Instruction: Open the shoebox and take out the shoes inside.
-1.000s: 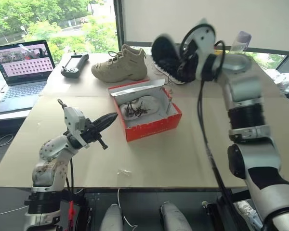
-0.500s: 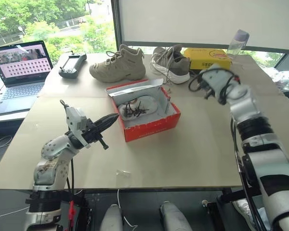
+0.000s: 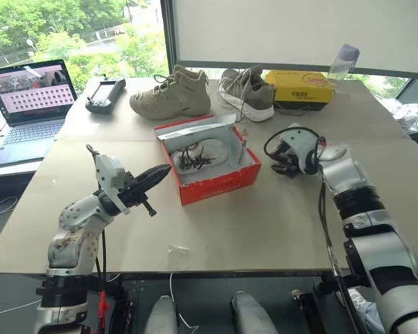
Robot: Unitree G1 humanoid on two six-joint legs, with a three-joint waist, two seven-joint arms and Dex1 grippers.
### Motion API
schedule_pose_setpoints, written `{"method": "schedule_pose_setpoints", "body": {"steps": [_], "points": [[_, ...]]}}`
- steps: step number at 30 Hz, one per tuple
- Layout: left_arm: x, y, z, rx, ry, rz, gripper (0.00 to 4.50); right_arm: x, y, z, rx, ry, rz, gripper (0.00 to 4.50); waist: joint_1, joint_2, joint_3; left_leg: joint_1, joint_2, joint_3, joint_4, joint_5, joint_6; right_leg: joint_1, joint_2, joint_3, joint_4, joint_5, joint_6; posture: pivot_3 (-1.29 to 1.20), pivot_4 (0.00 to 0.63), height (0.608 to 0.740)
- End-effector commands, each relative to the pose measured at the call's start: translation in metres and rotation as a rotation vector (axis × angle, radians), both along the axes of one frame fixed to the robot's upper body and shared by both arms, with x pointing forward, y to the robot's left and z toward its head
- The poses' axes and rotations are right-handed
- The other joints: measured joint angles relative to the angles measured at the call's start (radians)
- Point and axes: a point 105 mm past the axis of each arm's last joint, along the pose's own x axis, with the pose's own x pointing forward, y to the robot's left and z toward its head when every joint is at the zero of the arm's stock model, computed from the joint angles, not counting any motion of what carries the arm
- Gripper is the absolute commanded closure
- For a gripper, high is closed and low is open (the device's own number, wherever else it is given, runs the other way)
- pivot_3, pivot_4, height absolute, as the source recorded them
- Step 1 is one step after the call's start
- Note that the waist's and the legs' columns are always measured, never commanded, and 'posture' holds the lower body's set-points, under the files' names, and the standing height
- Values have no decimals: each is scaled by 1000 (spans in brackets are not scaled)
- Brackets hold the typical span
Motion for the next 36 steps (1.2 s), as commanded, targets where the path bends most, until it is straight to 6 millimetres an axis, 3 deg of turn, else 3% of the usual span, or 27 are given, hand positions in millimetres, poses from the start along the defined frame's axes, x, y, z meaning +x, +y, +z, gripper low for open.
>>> {"method": "schedule_pose_setpoints", "body": {"steps": [1,6,10,13,17,21,24,28,31,36], "points": [[-3,-1,8,14,-32,-9,4500,-10,-4,3,40,33,8,302,3,0,0,0,0,0,0,0,0,0,0,0,0,0,0,0,150,712],[-3,-2,8,20,-33,-9,4500,-14,-11,12,54,18,-5,302,5,0,0,-1,0,0,0,0,0,-1,0,0,-1,0,0,0,150,712],[-3,-1,8,24,-33,-9,4500,-12,-22,48,35,-84,-20,302,5,0,0,-1,0,0,0,0,0,-1,0,0,-1,0,0,0,150,712],[-2,-1,9,28,-34,-7,4500,-17,-16,77,22,-153,37,302,4,1,1,-2,0,1,0,0,0,-2,0,1,-1,0,0,0,150,712],[-1,2,10,30,-35,2,4500,-28,13,120,48,-258,177,302,-4,1,1,-2,0,1,-1,0,0,-3,0,1,-1,0,0,0,150,712],[-2,3,11,30,-33,5,4500,-52,84,146,143,-328,426,143,-7,1,1,-2,0,1,-1,0,0,-3,0,1,0,0,0,0,150,712],[-2,4,11,31,-31,8,4500,-62,133,132,153,-299,559,143,-6,1,1,-2,0,0,-1,0,0,-3,0,0,0,0,0,0,150,712],[-3,4,10,29,-29,12,4500,-55,168,105,8,-332,627,143,6,1,1,-3,0,0,0,0,0,-3,0,0,0,0,0,0,150,712],[-3,4,10,28,-28,16,4500,-46,185,83,-130,-375,669,143,12,0,0,-4,0,0,1,0,0,-3,0,-2,-1,0,0,0,150,712],[-6,7,10,25,-27,28,4500,-21,193,54,-331,-435,672,143,10,0,0,-4,0,0,0,0,0,-3,0,-2,-1,0,0,0,150,712]]}}
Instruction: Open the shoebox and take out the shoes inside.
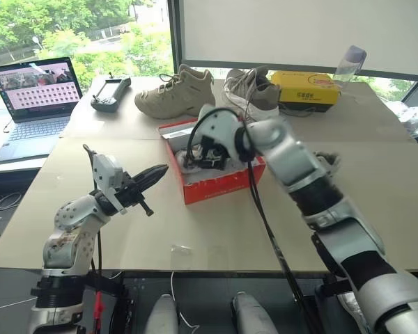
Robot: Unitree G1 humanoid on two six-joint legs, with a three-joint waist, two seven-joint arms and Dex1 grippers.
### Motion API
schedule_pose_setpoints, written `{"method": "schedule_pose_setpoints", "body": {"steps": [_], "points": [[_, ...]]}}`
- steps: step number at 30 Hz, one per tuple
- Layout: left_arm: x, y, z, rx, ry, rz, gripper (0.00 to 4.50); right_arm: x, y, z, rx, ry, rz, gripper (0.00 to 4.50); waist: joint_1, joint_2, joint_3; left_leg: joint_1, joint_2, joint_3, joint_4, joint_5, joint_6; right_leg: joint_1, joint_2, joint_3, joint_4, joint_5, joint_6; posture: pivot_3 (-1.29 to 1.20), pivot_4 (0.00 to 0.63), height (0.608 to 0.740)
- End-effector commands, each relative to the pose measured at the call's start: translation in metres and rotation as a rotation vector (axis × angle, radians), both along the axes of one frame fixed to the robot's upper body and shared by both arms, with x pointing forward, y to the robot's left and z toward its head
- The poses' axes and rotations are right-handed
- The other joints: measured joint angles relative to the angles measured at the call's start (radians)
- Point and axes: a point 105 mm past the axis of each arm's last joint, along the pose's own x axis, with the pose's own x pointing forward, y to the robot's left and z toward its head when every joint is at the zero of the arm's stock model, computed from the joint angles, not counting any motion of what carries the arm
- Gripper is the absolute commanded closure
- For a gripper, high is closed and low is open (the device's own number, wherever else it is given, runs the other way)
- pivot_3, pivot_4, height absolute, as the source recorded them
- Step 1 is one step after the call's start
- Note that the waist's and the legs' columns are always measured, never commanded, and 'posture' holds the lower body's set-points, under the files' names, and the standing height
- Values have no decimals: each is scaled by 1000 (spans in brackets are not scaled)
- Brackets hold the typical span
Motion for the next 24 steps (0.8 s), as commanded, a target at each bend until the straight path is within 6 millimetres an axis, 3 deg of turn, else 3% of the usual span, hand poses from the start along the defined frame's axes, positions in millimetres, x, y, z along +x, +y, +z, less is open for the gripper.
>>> {"method": "schedule_pose_setpoints", "body": {"steps": [1,9,14,17,24], "points": [[-6,2,10,2,-41,5,4500,11,9,5,-79,-149,34,143,-4,0,0,0,0,0,0,0,0,0,0,0,0,0,0,0,150,712],[-7,4,10,4,-37,22,4500,26,24,-26,-189,-212,37,143,-13,0,0,1,0,-1,-1,0,0,-1,1,0,2,0,-1,0,150,712],[-8,6,10,7,-36,29,4500,24,29,-34,-166,-174,48,143,-11,0,0,1,0,-1,-1,0,0,0,1,0,1,0,0,0,150,712],[-9,6,9,8,-33,32,4500,24,29,-36,-160,-166,49,760,-13,0,0,1,0,-1,-1,0,0,0,1,0,2,0,0,0,150,712],[-9,5,9,10,-29,25,4500,28,27,-36,-151,-178,15,3043,-11,0,0,1,0,-1,-1,0,0,0,1,0,2,0,-1,0,150,712]]}}
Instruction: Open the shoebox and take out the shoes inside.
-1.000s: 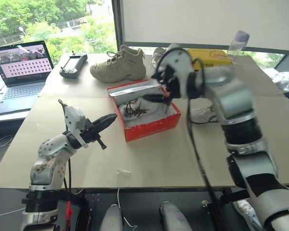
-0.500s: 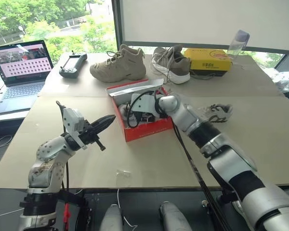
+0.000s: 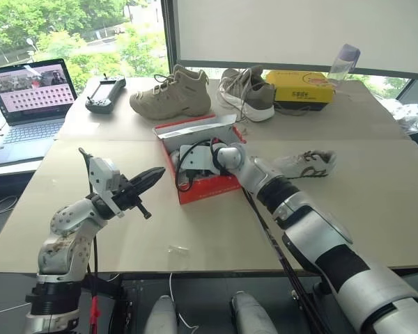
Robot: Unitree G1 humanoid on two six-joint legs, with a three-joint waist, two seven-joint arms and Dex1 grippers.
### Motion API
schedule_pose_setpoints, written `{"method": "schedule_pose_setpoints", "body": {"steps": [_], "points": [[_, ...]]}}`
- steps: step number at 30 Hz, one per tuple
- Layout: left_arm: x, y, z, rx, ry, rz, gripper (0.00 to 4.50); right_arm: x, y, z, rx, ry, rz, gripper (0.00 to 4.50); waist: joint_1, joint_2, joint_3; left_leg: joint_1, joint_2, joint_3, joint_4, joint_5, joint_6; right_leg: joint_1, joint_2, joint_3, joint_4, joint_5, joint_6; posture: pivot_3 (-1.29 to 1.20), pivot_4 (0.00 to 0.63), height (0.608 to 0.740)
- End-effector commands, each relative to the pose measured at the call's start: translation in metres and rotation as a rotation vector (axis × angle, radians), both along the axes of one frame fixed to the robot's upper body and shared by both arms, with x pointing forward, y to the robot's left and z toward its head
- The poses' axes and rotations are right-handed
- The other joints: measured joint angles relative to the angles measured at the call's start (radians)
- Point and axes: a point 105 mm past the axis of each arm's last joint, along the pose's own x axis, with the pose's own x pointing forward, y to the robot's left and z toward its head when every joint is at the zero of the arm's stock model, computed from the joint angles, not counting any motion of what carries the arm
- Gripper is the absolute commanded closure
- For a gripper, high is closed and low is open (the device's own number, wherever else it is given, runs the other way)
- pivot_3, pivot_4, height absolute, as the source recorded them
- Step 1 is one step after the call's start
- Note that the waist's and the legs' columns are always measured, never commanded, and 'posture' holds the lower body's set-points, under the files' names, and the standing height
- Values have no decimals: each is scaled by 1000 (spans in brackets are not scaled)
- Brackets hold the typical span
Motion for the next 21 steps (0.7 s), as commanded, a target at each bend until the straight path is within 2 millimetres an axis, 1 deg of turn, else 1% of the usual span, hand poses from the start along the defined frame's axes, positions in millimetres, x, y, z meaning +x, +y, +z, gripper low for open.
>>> {"method": "schedule_pose_setpoints", "body": {"steps": [1,2,10,11,14,18,21], "points": [[-5,1,11,6,-47,-7,4500,0,3,6,18,-11,5,3313,0,0,0,0,0,0,0,0,0,0,0,0,0,0,0,0,150,712],[-5,1,11,7,-47,-8,4500,0,3,5,18,-9,4,3560,0,0,0,0,0,0,0,0,0,0,0,0,0,0,0,0,150,712],[-5,0,12,8,-46,-13,4500,-3,7,2,34,6,13,3560,-1,0,0,0,0,0,0,0,0,0,0,0,0,0,0,0,150,712],[-5,0,12,8,-45,-13,4500,-4,7,3,38,7,18,3951,-1,0,0,0,0,0,0,0,0,0,0,0,0,0,0,0,150,712],[-5,-1,12,8,-45,-16,4500,-5,7,4,39,7,25,4192,-1,0,0,0,0,0,0,0,0,0,0,0,0,0,0,0,150,712],[-4,-1,12,8,-45,-16,4500,-4,8,8,47,-5,24,4240,-1,0,0,0,0,0,0,0,0,0,0,0,0,0,0,0,150,712],[-4,-1,11,9,-43,-16,4500,-5,8,19,72,-21,28,4240,-1,0,0,0,0,0,0,0,0,0,0,0,0,0,0,0,150,712]]}}
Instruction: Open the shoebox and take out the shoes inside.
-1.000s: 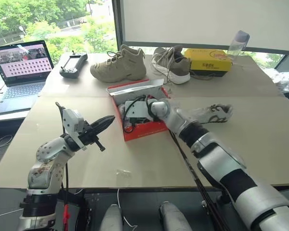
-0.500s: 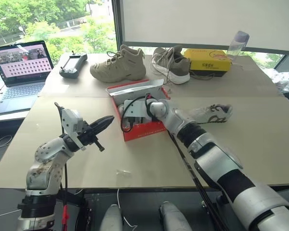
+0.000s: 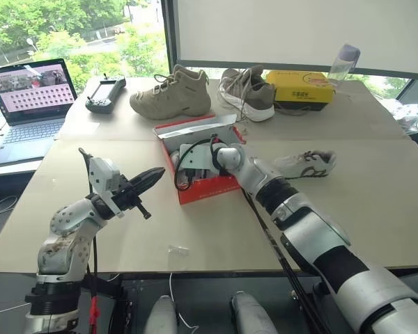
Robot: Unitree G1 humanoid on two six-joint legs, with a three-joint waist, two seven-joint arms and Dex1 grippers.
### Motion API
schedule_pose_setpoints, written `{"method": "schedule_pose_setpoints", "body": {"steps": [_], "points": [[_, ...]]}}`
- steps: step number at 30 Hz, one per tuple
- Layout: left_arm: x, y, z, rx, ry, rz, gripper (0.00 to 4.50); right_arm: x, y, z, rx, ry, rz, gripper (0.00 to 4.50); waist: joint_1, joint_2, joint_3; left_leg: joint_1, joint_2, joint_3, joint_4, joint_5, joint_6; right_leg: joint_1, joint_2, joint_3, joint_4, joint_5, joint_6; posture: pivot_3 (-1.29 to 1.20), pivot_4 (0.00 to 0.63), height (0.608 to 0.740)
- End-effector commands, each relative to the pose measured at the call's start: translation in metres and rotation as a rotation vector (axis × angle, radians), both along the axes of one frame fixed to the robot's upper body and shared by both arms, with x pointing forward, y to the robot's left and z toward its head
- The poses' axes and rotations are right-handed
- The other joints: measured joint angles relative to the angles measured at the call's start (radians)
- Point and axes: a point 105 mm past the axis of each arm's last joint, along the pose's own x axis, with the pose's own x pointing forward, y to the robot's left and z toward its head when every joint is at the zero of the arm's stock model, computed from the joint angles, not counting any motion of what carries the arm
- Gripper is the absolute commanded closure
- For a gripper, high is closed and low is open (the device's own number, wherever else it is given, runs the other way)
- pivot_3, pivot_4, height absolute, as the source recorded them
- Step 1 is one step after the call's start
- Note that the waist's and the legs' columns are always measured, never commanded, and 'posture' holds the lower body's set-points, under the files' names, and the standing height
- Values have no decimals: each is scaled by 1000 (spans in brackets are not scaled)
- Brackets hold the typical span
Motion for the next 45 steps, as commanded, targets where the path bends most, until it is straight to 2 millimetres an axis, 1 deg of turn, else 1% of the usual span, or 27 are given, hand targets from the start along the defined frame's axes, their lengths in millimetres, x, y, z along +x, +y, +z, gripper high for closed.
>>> {"method": "schedule_pose_setpoints", "body": {"steps": [1,4,5,6,8,13,16,17,19,20,21,22,24,25,26,27,30,32,34,36,37,39,41,43,45], "points": [[-3,-1,11,7,-43,-13,4500,-4,7,26,74,-32,30,4240,0,0,0,0,0,0,0,0,0,0,0,0,0,0,0,0,150,712],[-3,-1,10,8,-42,-13,4500,-5,3,47,128,-47,26,4240,1,0,0,-1,0,0,0,0,0,-1,0,0,0,0,0,0,150,712],[-3,0,10,8,-43,-12,4500,-9,0,65,184,-49,31,4240,2,0,0,-1,0,0,0,0,0,-1,0,0,0,0,0,0,150,712],[-3,0,10,8,-43,-11,4500,-12,-3,77,223,-50,37,4240,3,0,0,-1,0,0,0,0,0,0,0,0,0,0,0,0,150,712],[-4,0,10,9,-43,-10,4500,-19,-8,95,268,-57,49,4240,4,0,0,-2,0,0,0,0,0,-1,0,0,0,0,0,0,150,712],[-3,-1,9,11,-42,-14,4500,-31,-21,112,322,-31,57,4240,4,0,0,-1,0,0,0,0,0,0,0,0,0,0,0,0,150,712],[-3,-1,9,12,-43,-18,4500,-33,-30,114,335,-13,43,4240,3,0,0,-1,0,0,0,0,0,0,0,0,0,0,0,0,150,712],[-2,-2,9,12,-43,-20,4500,-32,-35,117,359,-1,28,4240,4,0,0,-1,0,0,0,0,0,0,0,0,0,0,0,0,150,712],[-2,-2,9,12,-42,-22,4500,-31,-50,128,404,11,0,4240,4,0,0,-1,0,0,0,0,0,-1,0,0,0,0,0,0,150,712],[-2,-2,9,12,-42,-22,4500,-31,-63,138,435,16,-26,4240,4,0,0,-1,0,0,0,0,0,-1,0,0,0,0,0,0,150,712],[-2,-3,9,12,-43,-23,4500,-32,-72,144,454,18,-42,4240,8,0,0,-2,0,0,0,0,0,-1,0,0,0,0,0,0,150,712],[-3,-3,9,12,-43,-23,4500,-33,-77,148,465,20,-52,4240,12,0,0,-2,0,0,0,0,0,-1,-1,-1,-1,0,0,0,150,712],[-3,-3,9,9,-41,-26,4500,-41,-122,164,465,43,-109,4240,19,0,0,-2,0,0,0,0,0,0,-1,-1,-2,0,0,0,150,712],[-4,-3,9,8,-40,-28,4500,-46,-144,168,454,71,-139,4240,25,0,1,-3,0,0,0,0,0,-1,-1,-1,-3,0,0,0,150,712],[-4,-4,8,9,-39,-29,4500,-52,-159,168,423,96,-158,4240,32,1,1,-3,0,0,0,0,0,-1,-1,-1,-3,0,0,0,150,712],[-4,-4,8,8,-38,-31,4500,-56,-169,163,383,125,-166,4240,38,1,2,-4,0,0,0,0,0,0,-1,-1,-5,0,0,0,150,712],[-6,-5,6,5,-32,-40,4500,-69,-198,143,251,242,-197,4240,32,1,1,-3,0,1,-1,0,0,0,-2,-1,-8,0,0,0,150,712],[-6,-7,6,-1,-30,-51,4500,-78,-212,130,178,312,-196,4240,21,1,2,-2,0,2,-3,0,0,1,-2,-1,-8,-1,0,0,150,712],[-8,-10,6,-8,-26,-76,4500,-91,-229,111,84,428,-180,4240,12,1,2,-1,0,2,-3,0,0,0,-2,1,-7,0,0,0,150,712],[-11,-13,5,-4,-22,-104,4500,-105,-239,95,5,535,-141,4240,8,2,2,-1,0,2,-3,0,0,0,-2,1,-7,0,1,0,150,712],[-13,-15,4,1,-18,-120,4500,-108,-242,85,-34,568,-133,4240,5,2,2,-1,0,3,-2,0,0,0,-2,1,-7,0,1,0,150,712],[-16,-17,4,8,-15,-153,4500,-103,-248,69,-89,599,-153,4240,-1,2,2,0,0,4,-2,0,0,0,-2,3,-7,0,1,0,150,712],[-18,-19,5,15,-12,-180,4500,-96,-257,54,-166,590,-178,4240,-4,2,2,1,0,5,-1,0,0,1,-2,4,-7,0,1,0,150,712],[-20,-19,7,20,-11,-197,4500,-82,-263,43,-196,570,-215,4240,-2,2,2,2,0,5,0,0,0,1,-2,4,-6,0,0,0,150,712],[-21,-18,8,25,-8,-213,4500,-68,-267,37,-211,541,-256,4240,-3,2,2,2,0,5,1,0,0,2,-2,4,-6,-1,-2,0,150,712]]}}
